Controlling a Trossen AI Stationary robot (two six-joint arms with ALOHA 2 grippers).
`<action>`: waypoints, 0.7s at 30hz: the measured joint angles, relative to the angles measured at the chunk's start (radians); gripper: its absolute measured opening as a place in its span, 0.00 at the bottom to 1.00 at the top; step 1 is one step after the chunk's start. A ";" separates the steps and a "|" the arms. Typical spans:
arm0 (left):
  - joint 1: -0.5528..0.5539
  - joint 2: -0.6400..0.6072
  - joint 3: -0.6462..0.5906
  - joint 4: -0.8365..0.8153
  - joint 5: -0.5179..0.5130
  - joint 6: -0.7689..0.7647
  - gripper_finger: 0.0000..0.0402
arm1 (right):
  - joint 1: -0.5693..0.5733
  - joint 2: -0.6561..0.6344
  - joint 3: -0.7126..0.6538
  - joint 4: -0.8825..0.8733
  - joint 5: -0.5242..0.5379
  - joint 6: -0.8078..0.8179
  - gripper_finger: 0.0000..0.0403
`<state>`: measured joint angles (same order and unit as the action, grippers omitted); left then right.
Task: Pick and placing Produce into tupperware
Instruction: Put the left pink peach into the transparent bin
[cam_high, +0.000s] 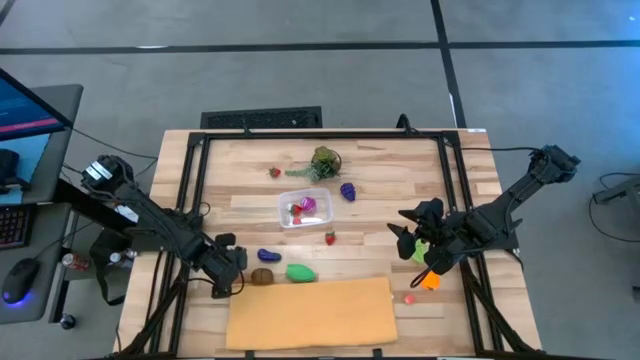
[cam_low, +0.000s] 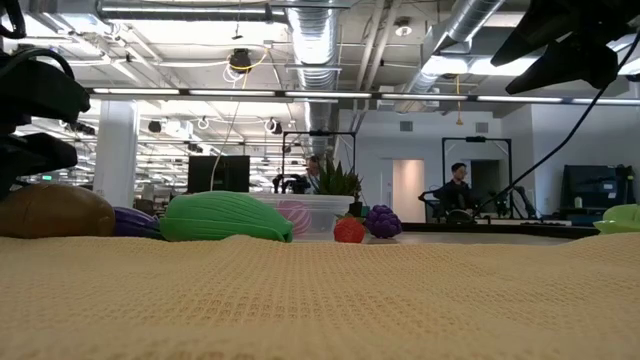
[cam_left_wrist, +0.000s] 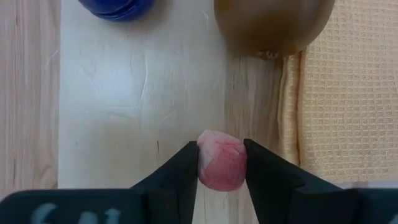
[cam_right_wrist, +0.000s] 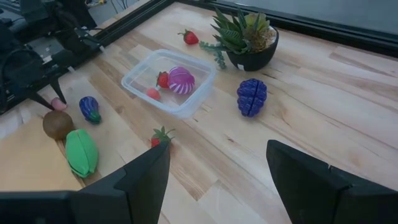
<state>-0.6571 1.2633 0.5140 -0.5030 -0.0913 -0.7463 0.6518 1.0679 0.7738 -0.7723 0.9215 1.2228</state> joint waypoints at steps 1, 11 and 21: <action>0.000 0.000 0.000 0.001 0.000 -0.005 0.27 | 0.000 0.000 0.000 0.000 0.000 0.000 0.65; 0.032 -0.003 0.065 -0.040 -0.008 0.002 0.28 | 0.000 0.000 0.000 -0.004 0.000 0.000 0.65; 0.129 -0.003 0.231 -0.193 -0.136 0.158 0.28 | -0.028 0.000 0.000 -0.004 0.000 -0.001 0.65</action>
<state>-0.5285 1.2606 0.7447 -0.6960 -0.2273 -0.5887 0.6240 1.0679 0.7738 -0.7765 0.9215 1.2221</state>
